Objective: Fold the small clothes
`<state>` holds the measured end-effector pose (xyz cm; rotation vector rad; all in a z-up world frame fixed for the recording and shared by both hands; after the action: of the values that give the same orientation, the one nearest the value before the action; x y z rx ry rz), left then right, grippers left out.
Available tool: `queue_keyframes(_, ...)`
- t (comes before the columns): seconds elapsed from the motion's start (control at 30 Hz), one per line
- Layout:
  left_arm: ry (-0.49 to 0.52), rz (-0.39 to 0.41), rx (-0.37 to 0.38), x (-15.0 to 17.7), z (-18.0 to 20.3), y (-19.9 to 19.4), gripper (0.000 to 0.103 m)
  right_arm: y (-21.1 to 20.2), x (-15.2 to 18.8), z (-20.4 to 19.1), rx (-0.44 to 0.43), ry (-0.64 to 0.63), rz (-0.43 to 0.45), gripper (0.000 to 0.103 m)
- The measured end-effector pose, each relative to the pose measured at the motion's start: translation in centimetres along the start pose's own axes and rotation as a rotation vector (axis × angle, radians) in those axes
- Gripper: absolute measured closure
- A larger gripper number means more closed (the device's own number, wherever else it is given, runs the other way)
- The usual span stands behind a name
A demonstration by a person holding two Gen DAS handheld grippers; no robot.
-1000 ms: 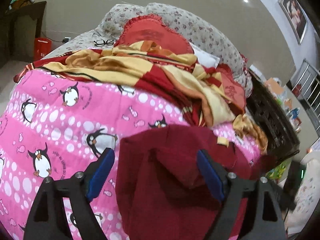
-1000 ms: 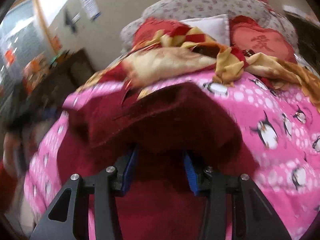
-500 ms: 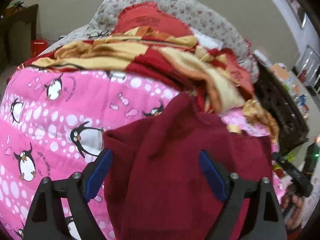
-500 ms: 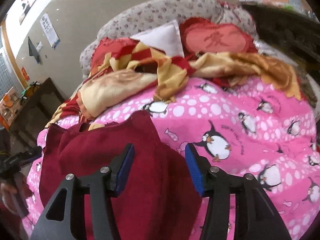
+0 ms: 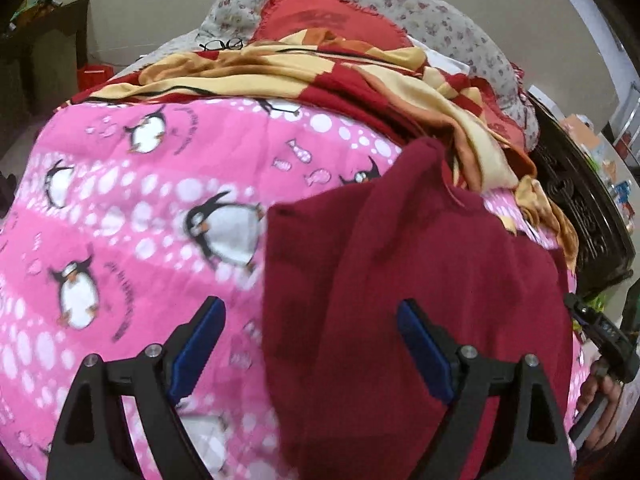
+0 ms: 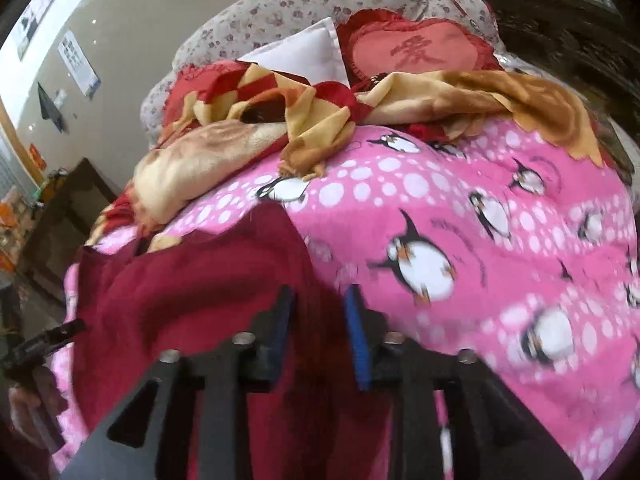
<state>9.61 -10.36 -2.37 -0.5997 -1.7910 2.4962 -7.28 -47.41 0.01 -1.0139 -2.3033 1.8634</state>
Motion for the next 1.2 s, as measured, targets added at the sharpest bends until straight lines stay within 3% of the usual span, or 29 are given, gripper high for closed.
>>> queue_keyframes(0.1, -0.011, 0.0, 0.056, 2.2, -0.3, -1.3, 0.012, -1.5, 3.0, -0.6, -0.074, -0.011, -0.029, 0.057)
queue_keyframes(0.37, 0.024, -0.049, 0.138, 8.1, 0.8, -2.1, 0.012, -3.7, 12.5, -3.8, -0.121, -0.145, -0.097, 0.057)
queue_keyframes(0.57, 0.08, -0.074, 0.146, 10.3, 2.1, -0.8, 0.014, -2.4, 14.4, -3.9, -0.134, -0.122, -0.114, 0.057)
queue_keyframes(0.6, 0.094, -0.07, 0.147, 10.3, 2.4, -0.5, 0.016, -2.2, 14.5, -3.7, -0.138, -0.115, -0.113, 0.057)
queue_keyframes(0.67, 0.114, -0.088, 0.151, 10.3, 2.7, 0.0, 0.04, -1.9, 14.6, -3.6, -0.138, -0.113, -0.107, 0.057)
queue_keyframes(0.7, 0.123, -0.114, 0.167, 10.4, 3.0, 0.4, 0.046, -1.7, 14.7, -3.5, -0.139, -0.113, -0.11, 0.058)
queue_keyframes(0.77, 0.132, -0.119, 0.17, 10.3, 3.3, 0.4, 0.059, -1.5, 14.8, -3.6, -0.132, -0.123, -0.114, 0.068)
queue_keyframes(0.87, 0.17, -0.136, 0.172, 10.1, 3.6, 0.0, 0.07, -1.6, 14.6, -3.7, -0.118, -0.137, -0.114, 0.084)
queue_keyframes(1.0, 0.259, -0.142, 0.164, 9.1, 4.1, -2.3, 0.075, -4.3, 13.2, -4.1, -0.228, -0.117, -0.09, 0.085)
queue_keyframes(1.2, 0.367, -0.132, 0.154, 10.8, 4.5, -4.2, 0.078, -7.6, 12.4, -3.7, -0.216, -0.158, -0.056, 0.085)
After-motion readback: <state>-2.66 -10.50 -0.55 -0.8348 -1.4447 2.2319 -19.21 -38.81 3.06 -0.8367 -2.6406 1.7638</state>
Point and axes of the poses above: each gripper's, at about its wrist camera, not at the fingertips, and y roughly the way its jaws point, z to its right, x to its underside, the point moved 10 cm from there along y, roughly the way its jaws point, and after that the axes turned 15 degrees about -z, right-handed, at the moved point
